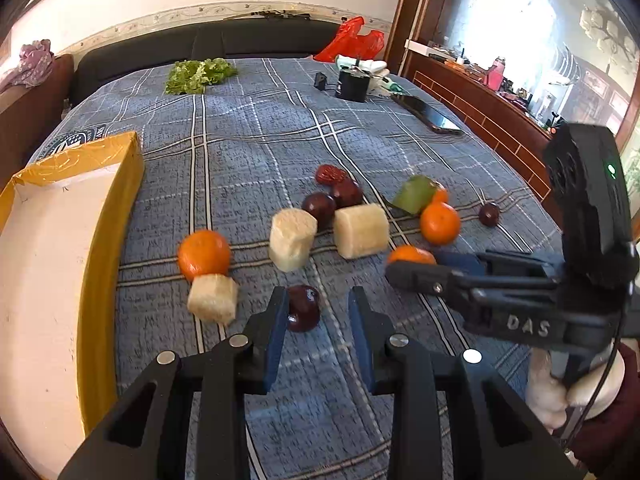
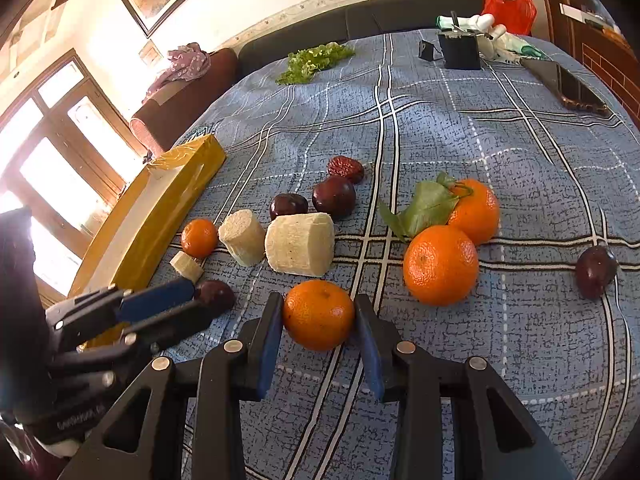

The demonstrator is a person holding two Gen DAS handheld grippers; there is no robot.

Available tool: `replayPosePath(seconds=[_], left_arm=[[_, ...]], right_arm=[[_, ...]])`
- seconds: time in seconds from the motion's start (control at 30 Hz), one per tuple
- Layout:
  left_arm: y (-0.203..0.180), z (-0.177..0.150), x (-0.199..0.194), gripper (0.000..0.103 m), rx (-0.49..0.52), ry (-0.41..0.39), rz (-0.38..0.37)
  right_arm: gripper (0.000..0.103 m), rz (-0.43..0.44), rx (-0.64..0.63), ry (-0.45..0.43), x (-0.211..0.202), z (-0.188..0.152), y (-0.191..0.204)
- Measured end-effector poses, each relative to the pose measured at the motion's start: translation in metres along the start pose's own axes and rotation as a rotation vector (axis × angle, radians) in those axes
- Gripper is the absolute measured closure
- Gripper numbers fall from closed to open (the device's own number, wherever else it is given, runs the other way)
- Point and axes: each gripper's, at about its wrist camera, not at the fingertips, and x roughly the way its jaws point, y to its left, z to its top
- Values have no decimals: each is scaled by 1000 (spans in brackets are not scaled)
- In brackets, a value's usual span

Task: Organize fruits
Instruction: 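Grasp the dark red plum with the left tool while the right tool grasps an orange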

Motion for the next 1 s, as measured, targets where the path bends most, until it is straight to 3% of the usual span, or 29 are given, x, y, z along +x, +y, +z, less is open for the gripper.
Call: replayPosePath(seconds=[0.2, 0.47, 0.57, 0.63, 0.8, 1.0], left_arm=[[-3, 2, 5, 67, 20, 6, 48], [4, 1, 12, 66, 1, 26, 101], [8, -1, 21, 76, -16, 53, 101], [10, -2, 19, 76, -34, 40, 98], [14, -3, -1, 76, -99, -17, 82], [41, -13, -68, 75, -201, -120, 85]], right_arm=[[63, 4, 1, -1, 0, -1, 0], [63, 2, 0, -2, 0, 0, 0], [63, -3, -3, -4, 0, 0, 1], [63, -7, -6, -6, 1, -1, 1], [64, -19, -15, -12, 1, -2, 4], [64, 20, -54, -61, -21, -2, 24]])
